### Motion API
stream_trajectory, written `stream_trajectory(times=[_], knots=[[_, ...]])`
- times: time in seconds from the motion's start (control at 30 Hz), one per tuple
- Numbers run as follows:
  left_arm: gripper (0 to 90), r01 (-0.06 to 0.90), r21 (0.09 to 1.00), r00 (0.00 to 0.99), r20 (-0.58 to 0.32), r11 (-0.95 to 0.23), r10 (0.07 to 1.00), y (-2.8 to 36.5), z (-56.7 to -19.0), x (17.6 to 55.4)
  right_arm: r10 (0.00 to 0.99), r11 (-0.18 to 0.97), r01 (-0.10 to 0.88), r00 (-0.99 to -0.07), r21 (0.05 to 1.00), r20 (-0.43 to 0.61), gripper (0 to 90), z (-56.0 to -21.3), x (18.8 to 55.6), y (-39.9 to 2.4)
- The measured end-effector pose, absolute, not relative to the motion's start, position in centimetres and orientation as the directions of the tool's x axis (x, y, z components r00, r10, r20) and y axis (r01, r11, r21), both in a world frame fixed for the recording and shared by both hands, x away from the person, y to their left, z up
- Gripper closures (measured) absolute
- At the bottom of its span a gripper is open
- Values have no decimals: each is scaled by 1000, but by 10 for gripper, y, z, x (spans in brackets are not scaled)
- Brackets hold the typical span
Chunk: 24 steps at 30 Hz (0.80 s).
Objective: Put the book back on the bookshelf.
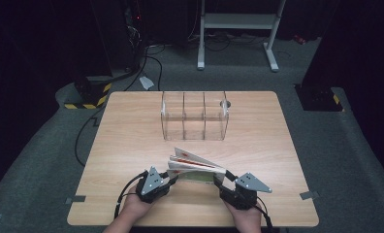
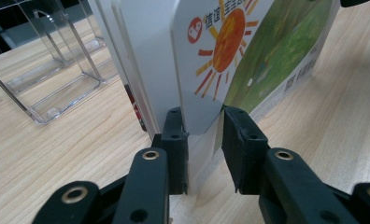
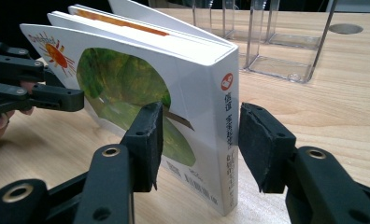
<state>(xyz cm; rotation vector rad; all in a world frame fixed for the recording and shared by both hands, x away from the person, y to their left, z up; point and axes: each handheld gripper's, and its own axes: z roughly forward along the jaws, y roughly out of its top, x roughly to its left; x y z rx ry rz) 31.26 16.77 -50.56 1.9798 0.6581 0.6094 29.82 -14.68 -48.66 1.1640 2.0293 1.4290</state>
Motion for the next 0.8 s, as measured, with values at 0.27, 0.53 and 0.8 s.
stream_trajectory(times=[0.27, 0.53, 0.8], knots=[[514, 234, 883, 714, 129, -407, 689, 173, -507, 315, 779, 144, 414, -607, 899, 155, 311, -482, 313, -153], [409, 267, 886, 681, 105, -379, 725, 178, -506, 318, 741, 168, 364, -660, 916, 127, 368, -473, 324, -145], [405, 277, 884, 670, 102, -376, 735, 184, -506, 318, 721, 178, 319, -686, 931, 98, 547, -474, 321, -145]])
